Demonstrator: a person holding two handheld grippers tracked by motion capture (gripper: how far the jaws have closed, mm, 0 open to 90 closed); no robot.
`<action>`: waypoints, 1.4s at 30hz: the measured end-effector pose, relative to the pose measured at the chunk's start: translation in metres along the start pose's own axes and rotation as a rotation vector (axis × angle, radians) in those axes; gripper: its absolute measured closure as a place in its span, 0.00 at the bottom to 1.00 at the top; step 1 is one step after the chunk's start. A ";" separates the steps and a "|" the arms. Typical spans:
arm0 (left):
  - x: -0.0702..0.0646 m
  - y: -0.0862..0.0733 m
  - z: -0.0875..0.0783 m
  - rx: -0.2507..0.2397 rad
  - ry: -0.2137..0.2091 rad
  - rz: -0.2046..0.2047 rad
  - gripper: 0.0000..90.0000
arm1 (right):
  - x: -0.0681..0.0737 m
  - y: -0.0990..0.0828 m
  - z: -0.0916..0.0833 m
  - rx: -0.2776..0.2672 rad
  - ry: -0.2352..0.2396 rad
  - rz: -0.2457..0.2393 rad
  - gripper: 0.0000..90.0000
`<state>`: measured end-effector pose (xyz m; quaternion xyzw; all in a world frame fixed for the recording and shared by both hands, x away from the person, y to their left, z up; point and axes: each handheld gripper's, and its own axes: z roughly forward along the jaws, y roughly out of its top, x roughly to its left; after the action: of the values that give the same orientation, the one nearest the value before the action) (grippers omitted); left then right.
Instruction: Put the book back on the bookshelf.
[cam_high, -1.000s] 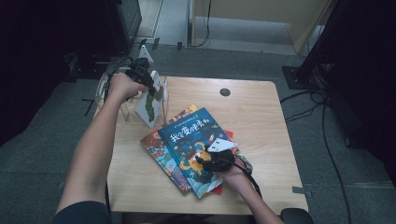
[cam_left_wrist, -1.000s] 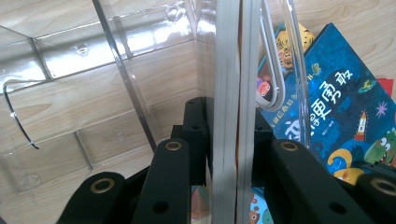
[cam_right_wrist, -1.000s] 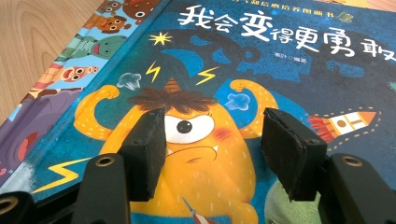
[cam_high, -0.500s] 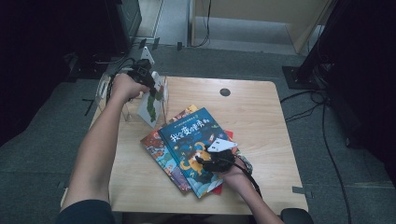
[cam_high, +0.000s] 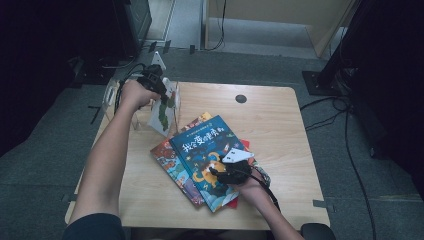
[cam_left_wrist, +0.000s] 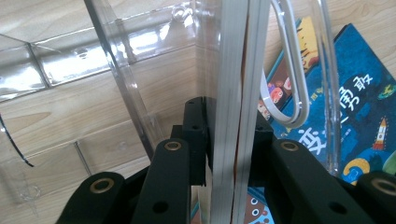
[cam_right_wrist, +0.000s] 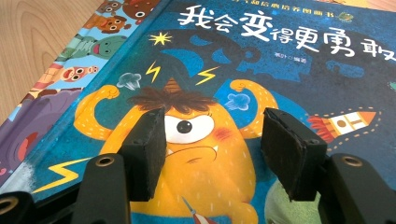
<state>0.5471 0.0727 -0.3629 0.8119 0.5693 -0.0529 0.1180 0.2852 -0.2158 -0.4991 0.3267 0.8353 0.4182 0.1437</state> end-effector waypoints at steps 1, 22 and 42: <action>0.000 0.000 0.001 -0.001 0.002 0.004 0.85 | 0.000 0.000 0.000 0.000 0.001 0.000 0.45; 0.009 0.000 0.002 -0.042 -0.058 -0.043 0.83 | 0.000 0.000 0.000 0.000 0.001 0.000 0.45; 0.003 0.003 -0.013 -0.068 -0.059 -0.026 0.80 | 0.000 0.000 0.000 -0.001 0.001 0.000 0.45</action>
<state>0.5500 0.0775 -0.3505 0.7979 0.5777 -0.0587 0.1617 0.2853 -0.2159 -0.4991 0.3264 0.8353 0.4186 0.1434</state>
